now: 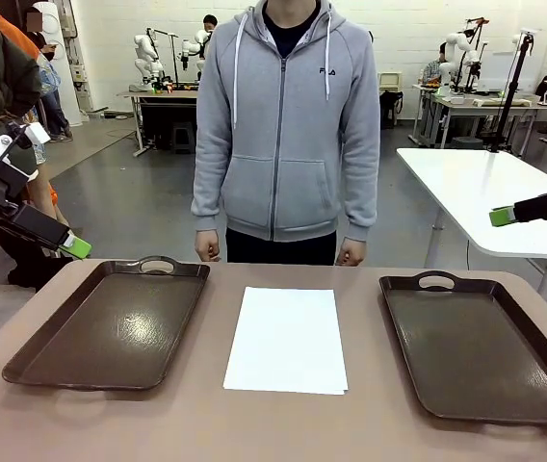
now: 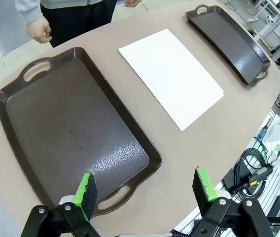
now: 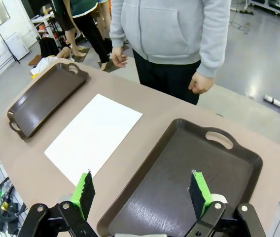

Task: Sort the A4 documents.
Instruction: Receive the A4 Paper.

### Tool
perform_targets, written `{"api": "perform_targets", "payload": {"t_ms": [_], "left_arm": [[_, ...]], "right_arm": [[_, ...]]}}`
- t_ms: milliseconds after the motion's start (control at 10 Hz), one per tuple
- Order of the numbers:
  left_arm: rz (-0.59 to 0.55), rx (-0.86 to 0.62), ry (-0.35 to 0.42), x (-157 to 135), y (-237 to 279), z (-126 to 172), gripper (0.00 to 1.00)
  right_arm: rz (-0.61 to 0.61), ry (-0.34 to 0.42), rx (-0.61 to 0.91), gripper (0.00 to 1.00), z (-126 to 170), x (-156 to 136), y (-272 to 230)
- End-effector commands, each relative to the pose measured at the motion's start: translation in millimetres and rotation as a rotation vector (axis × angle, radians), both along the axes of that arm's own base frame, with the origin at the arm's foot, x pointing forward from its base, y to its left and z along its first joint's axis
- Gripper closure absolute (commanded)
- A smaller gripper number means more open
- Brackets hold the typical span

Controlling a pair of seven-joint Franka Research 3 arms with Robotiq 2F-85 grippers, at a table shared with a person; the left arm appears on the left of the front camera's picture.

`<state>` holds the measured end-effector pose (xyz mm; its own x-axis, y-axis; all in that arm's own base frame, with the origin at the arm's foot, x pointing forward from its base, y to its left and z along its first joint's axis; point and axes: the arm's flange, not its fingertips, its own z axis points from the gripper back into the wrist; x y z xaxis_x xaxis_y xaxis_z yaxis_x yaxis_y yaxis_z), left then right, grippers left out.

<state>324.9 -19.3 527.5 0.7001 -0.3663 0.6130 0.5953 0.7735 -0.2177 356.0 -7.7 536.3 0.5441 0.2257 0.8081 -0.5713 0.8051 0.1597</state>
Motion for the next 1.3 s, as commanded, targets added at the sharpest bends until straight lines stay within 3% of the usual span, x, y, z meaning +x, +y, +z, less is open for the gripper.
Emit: {"api": "perform_targets", "payload": {"t_ms": [0, 1200], "left_arm": [[-0.008, -0.005, -0.003, -0.2, -0.3, 0.5, 0.0], [-0.008, -0.005, -0.003, -0.2, -0.3, 0.5, 0.0]], "right_arm": [[0.013, -0.005, 0.0, 0.0, -0.6, 0.1, -0.7], [0.013, -0.005, 0.0, 0.0, -0.6, 0.1, -0.7]]}}
